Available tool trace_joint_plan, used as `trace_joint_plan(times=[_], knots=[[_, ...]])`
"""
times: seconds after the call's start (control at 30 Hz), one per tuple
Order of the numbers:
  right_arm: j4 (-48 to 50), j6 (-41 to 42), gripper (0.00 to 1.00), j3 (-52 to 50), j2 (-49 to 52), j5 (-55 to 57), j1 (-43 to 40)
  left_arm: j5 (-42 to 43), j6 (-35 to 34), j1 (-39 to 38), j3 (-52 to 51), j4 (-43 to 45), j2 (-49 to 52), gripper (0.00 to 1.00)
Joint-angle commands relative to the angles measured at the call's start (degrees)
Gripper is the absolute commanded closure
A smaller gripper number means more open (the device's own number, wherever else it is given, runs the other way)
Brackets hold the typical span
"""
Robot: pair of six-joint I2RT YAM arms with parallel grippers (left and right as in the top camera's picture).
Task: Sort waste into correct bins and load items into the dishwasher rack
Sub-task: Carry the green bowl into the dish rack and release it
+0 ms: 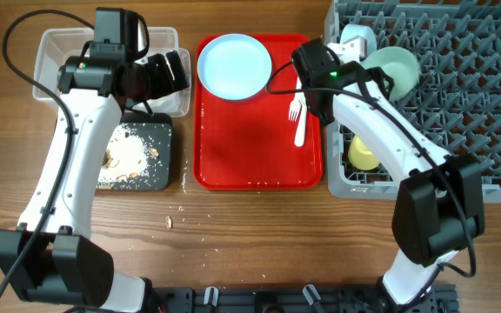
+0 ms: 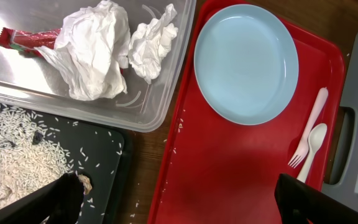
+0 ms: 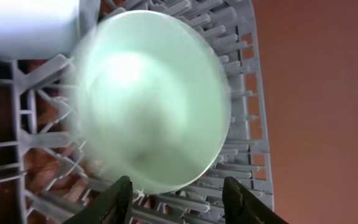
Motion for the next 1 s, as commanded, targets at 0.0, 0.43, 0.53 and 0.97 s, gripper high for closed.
trace_joint_plan(times=[0.0, 0.43, 0.53, 0.97], knots=[[-0.2, -0.1, 0.51, -0.1, 1.2, -1.2, -0.1, -0.7, 0.1, 0.3, 0.5, 0.2, 0.5, 0.00], [2.4, 12.6, 0.26, 1.6, -8.1, -25.1, -3.7, -0.7, 0.1, 0.3, 0.5, 0.2, 0.5, 0.00], [4.5, 17.3, 0.26, 1.6, -12.8, -36.4, -9.0, -0.7, 0.1, 0.3, 0.5, 0.2, 0.5, 0.00], [6.2, 22.0, 0.27, -1.9, -7.7, -60.4, -26.9, -0.7, 0.1, 0.3, 0.5, 0.2, 0.5, 0.00]])
